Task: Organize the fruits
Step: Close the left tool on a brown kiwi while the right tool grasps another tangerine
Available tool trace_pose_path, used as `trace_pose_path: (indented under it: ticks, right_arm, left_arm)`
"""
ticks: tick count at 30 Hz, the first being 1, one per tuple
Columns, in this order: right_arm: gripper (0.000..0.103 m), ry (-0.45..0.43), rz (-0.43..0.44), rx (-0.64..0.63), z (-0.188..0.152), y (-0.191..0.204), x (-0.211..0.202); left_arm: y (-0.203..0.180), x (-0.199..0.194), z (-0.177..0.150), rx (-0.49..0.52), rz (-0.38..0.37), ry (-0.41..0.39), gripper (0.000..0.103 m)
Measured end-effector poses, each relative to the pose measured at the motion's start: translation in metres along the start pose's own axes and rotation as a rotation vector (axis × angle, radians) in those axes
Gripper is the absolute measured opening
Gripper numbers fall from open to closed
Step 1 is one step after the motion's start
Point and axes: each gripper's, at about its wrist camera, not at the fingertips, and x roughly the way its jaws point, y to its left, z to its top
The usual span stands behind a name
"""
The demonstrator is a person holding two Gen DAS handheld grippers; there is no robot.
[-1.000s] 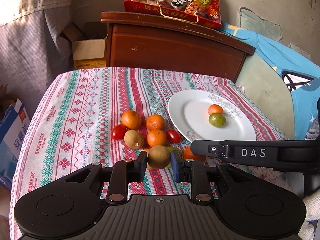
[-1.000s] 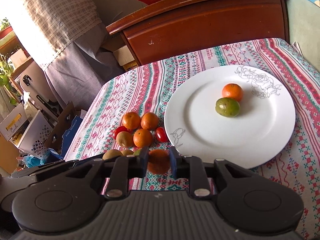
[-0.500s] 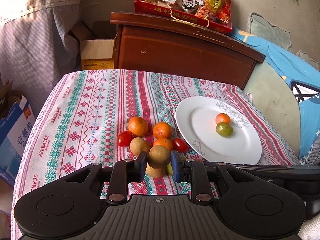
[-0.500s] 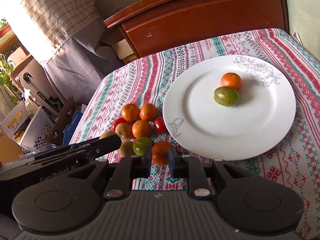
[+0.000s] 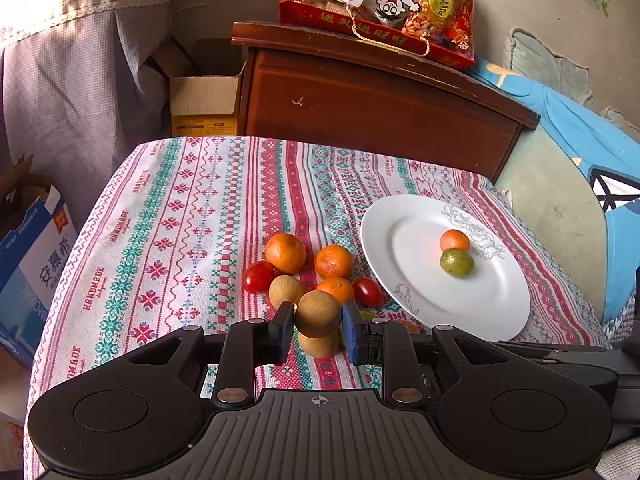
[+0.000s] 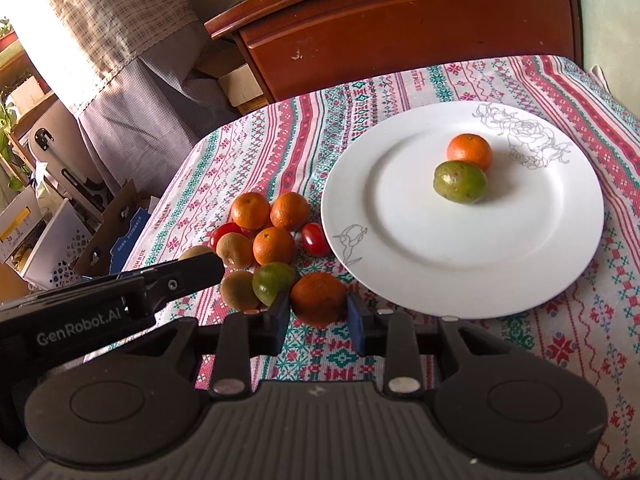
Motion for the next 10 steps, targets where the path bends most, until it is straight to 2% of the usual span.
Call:
trace_pose_path:
  ticks: [4,10]
  right_arm:
    - [0.030,-0.042,0.012,0.004,0.009,0.000,-0.019]
    - [0.030,-0.171,-0.046,0.055,0.036,-0.020,-0.056]
  left_arm:
    - [-0.002,-0.002,0.008,-0.015,-0.014,-0.009,0.023]
    - [-0.014,0.001,0.034,-0.004,-0.051,-0.036,0.023]
